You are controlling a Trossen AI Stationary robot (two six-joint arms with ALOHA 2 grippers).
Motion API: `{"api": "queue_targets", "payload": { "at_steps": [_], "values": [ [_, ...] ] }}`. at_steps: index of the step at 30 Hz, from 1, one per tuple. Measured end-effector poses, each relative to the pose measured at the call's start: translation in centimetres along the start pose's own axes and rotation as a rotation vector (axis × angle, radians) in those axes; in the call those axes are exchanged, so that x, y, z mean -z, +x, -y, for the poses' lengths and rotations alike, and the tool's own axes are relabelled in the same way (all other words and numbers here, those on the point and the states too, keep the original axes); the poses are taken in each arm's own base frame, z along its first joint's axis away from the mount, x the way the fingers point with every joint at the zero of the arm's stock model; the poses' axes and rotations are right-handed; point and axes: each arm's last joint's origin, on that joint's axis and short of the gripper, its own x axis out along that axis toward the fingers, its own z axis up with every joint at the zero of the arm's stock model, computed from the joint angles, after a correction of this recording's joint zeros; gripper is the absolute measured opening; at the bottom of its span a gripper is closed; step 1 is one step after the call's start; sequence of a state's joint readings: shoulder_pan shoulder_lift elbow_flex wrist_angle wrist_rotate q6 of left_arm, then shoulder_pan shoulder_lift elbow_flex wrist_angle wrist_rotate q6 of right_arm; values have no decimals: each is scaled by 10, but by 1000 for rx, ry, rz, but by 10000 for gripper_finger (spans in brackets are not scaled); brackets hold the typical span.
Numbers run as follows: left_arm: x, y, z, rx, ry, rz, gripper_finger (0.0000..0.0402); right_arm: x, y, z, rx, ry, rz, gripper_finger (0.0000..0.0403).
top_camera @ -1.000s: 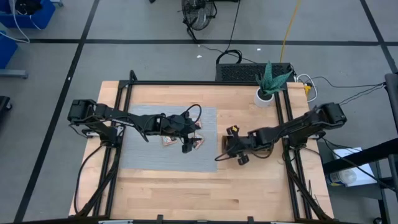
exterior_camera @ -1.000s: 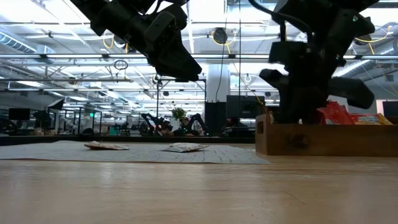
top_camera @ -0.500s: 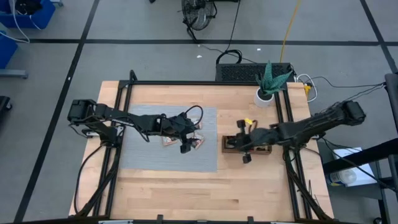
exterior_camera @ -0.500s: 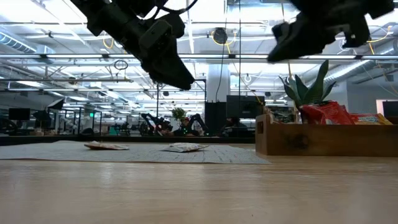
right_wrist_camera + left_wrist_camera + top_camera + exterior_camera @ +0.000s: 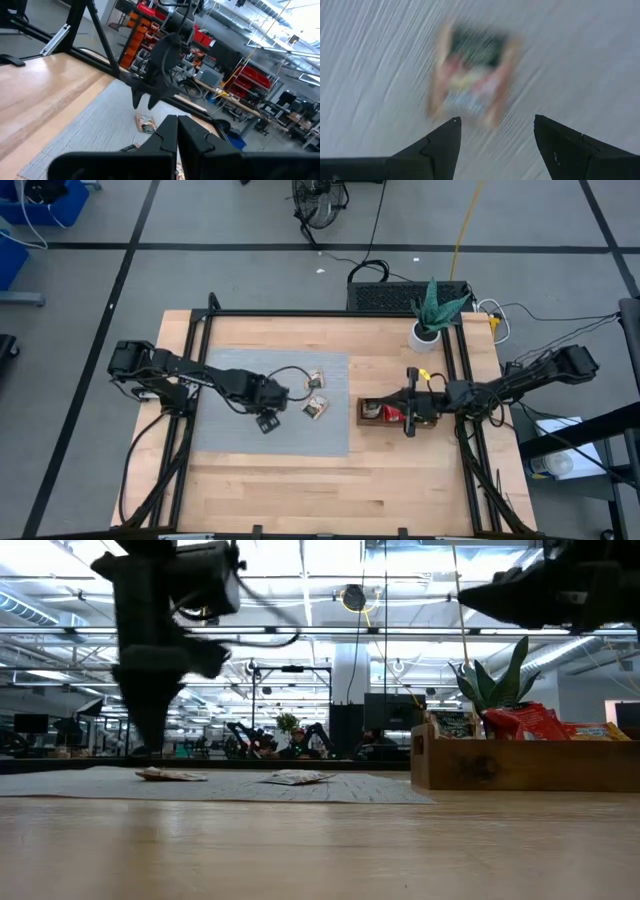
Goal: Pick & Place Tea
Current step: Put the brown tea bag into the left section of the wooden organizer
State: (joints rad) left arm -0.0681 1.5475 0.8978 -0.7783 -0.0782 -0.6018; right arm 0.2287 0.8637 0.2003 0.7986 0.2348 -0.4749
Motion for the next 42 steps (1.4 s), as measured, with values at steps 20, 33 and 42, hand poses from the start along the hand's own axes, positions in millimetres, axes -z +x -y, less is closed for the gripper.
{"api": "queue_targets", "payload": {
  "at_steps": [20, 33, 42],
  "values": [
    [5, 21, -62, 142, -273, -41, 250, 8, -4, -4, -18, 36, -25, 0],
    [6, 35, -82, 242, -284, -19, 250, 8, -4, -4, -18, 33, -27, 0],
    [5, 37, -83, 213, -312, -7, 197, 9, -4, -4, -21, 16, -34, 0]
  ]
}}
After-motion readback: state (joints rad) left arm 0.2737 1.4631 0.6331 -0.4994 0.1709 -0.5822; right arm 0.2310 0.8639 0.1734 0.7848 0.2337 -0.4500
